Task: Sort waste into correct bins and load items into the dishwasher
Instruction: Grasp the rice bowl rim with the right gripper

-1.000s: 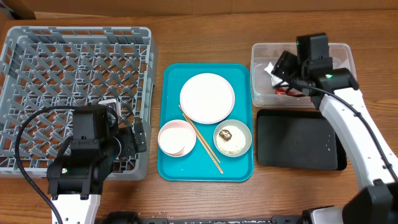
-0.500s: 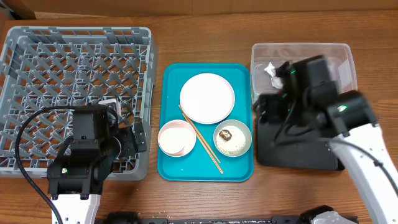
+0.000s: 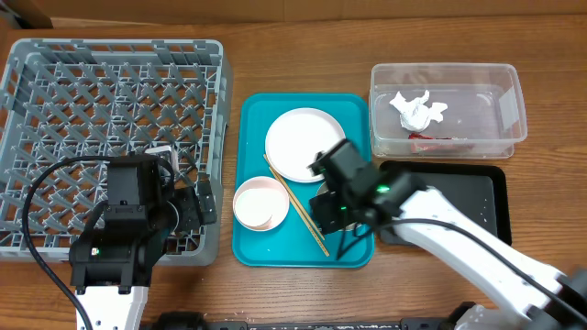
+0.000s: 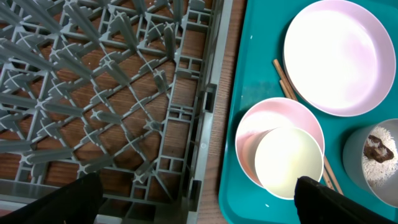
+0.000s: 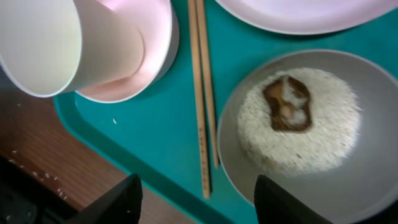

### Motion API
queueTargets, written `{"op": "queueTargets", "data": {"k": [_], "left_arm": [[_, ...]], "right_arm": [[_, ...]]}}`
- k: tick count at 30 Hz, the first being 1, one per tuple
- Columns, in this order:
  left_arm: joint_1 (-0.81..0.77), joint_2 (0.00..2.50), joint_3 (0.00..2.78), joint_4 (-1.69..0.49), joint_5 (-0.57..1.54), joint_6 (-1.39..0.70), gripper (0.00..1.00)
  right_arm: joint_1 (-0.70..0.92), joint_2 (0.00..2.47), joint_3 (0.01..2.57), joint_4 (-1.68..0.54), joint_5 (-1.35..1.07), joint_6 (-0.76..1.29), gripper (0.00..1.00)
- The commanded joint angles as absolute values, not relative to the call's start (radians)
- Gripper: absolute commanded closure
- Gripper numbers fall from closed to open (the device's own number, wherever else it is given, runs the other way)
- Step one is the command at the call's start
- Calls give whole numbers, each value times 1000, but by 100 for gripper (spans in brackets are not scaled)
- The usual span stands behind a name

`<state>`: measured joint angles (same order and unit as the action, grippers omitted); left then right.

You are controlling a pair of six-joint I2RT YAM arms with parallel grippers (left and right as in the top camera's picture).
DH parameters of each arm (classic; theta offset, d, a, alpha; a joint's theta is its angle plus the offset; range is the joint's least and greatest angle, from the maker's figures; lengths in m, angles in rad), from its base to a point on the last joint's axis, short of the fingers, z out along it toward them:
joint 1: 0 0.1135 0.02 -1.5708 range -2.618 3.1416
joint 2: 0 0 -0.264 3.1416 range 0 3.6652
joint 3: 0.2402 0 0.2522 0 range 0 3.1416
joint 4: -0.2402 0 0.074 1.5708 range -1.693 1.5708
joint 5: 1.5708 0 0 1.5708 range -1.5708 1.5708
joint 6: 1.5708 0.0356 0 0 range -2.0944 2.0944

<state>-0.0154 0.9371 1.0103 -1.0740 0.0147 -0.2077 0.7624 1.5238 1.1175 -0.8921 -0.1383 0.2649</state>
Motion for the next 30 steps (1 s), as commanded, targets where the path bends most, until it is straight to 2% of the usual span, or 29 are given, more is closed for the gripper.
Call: {"op": "queueTargets", "data": {"k": [1,3,7,10,16,24,30], "left_arm": [[-20,934,1035,-1077,19,-214,0],[-20,934,1035,-1078,19,-214,0],[-20,934,1035,-1081,19,-214,0],[-20,934,1035,-1081,19,-214,0],[-20,934,1035,-1081,19,-214,0],[-20,934,1035,-1081,19,-214,0],[-20,934,1035,-1081,19,-214,0]], "right_arm": [[793,1613,1110,-846,-81,316,41],[797,1660,1110,-823,-79,316,42],[796,1742,1110,-798,-79,341,49],[797,1775,1110,-785,-79,354,70],[797,1775,1113,-784,-79,380,96],[772,1631,1234,-879,-31,395,96],[643,1444,1264,-931,-42,508,96]]}}
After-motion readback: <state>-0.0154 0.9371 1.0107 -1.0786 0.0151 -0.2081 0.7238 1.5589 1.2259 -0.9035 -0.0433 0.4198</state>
